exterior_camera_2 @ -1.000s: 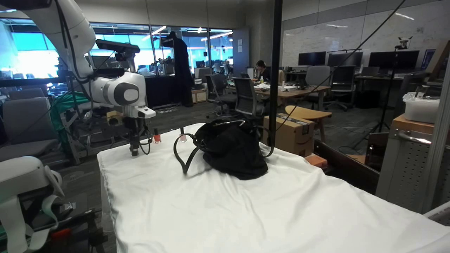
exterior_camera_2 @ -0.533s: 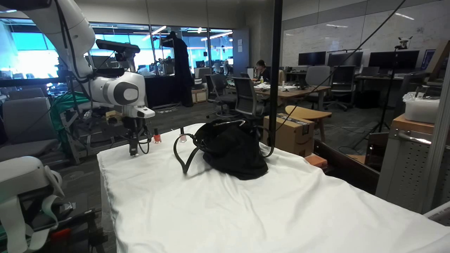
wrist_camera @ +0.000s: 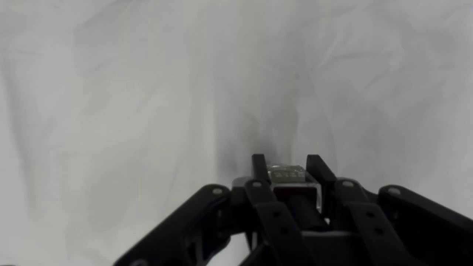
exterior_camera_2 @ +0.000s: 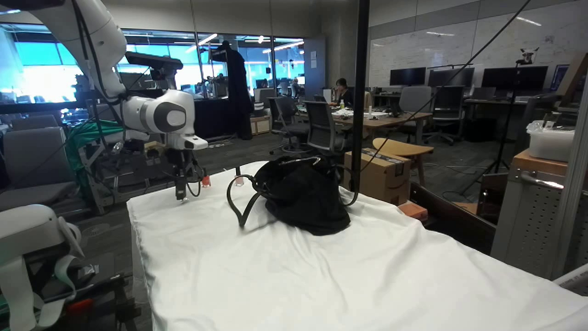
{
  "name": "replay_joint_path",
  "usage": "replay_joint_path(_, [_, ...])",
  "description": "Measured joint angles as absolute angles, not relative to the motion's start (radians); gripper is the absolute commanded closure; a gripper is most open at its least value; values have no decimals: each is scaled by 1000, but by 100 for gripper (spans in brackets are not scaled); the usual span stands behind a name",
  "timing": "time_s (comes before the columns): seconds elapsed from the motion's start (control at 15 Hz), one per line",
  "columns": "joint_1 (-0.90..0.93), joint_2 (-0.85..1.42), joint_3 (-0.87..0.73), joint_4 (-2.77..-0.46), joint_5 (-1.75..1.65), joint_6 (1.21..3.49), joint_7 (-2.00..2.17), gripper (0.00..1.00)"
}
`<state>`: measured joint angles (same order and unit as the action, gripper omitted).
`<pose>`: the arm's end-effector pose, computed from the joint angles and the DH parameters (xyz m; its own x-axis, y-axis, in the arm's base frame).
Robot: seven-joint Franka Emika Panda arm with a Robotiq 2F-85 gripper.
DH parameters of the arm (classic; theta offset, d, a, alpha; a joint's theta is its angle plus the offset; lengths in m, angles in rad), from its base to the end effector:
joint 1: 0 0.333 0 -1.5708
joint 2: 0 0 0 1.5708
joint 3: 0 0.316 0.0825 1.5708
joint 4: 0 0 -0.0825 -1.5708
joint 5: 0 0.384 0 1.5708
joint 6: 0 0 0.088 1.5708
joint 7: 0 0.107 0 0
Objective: Pick up the nail polish bottles and place them in the black bag
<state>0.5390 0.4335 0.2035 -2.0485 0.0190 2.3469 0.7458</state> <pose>0.4292 0.3929 0.2194 0.9867 -0.0313 -0.1593 -0.0292 -0.9995 0.0156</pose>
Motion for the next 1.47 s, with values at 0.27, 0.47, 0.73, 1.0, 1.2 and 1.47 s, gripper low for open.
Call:
replay_joint_path(0.27, [499,397,184,-2041,19,2329,745,85])
replay_joint_path(0.47, [462,368,161,-2033,6,2325,745,85])
replay_joint_path(0.73, [418,342,115,-2000,-67,2325,750,85])
replay_joint_path(1.0, [379,338,70,-1944,-151,2325,763,85])
replay_joint_path(1.2, [358,342,43,-1903,-200,2326,775,85])
replay_joint_path(1.47, [332,377,12,-1834,-243,2326,786,85])
